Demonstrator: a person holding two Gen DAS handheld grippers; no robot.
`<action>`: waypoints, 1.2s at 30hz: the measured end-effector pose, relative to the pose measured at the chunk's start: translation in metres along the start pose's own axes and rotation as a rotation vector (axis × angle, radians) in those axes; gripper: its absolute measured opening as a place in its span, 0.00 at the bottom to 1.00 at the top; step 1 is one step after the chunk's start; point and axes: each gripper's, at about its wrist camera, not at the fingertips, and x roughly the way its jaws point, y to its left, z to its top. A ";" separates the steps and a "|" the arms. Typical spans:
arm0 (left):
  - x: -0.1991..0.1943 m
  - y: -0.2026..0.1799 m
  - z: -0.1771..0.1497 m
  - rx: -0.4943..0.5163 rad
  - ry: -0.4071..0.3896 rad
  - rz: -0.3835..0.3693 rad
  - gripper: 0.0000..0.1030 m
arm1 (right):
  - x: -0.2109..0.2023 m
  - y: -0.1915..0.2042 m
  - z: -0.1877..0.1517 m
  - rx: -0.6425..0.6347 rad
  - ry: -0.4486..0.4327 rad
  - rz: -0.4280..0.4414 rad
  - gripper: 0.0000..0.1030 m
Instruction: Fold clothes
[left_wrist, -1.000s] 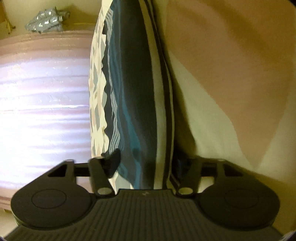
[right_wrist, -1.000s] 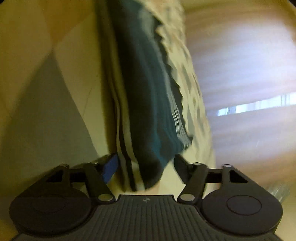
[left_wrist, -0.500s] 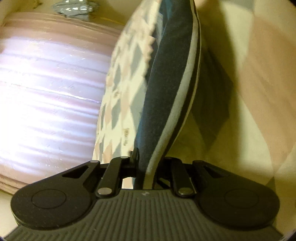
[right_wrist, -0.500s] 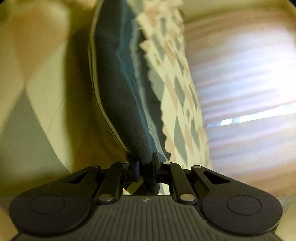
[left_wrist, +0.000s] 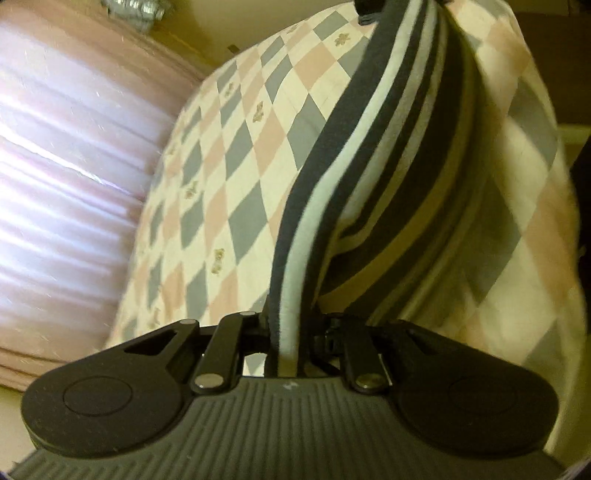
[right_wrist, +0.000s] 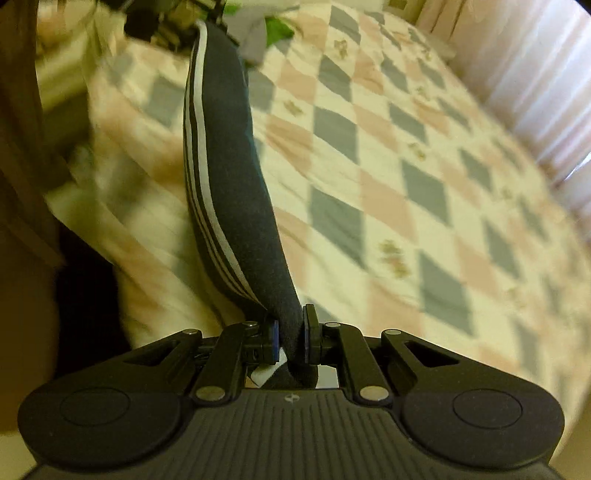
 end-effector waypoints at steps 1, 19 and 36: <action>0.004 0.013 0.003 -0.023 0.008 -0.030 0.14 | -0.001 -0.011 0.002 0.041 0.005 0.055 0.10; 0.325 0.147 -0.094 -1.075 0.104 -0.402 0.44 | 0.216 -0.205 -0.138 1.116 -0.123 -0.005 0.46; 0.421 0.126 -0.083 -1.120 0.085 -0.159 0.18 | 0.263 -0.180 -0.173 1.360 -0.324 -0.173 0.08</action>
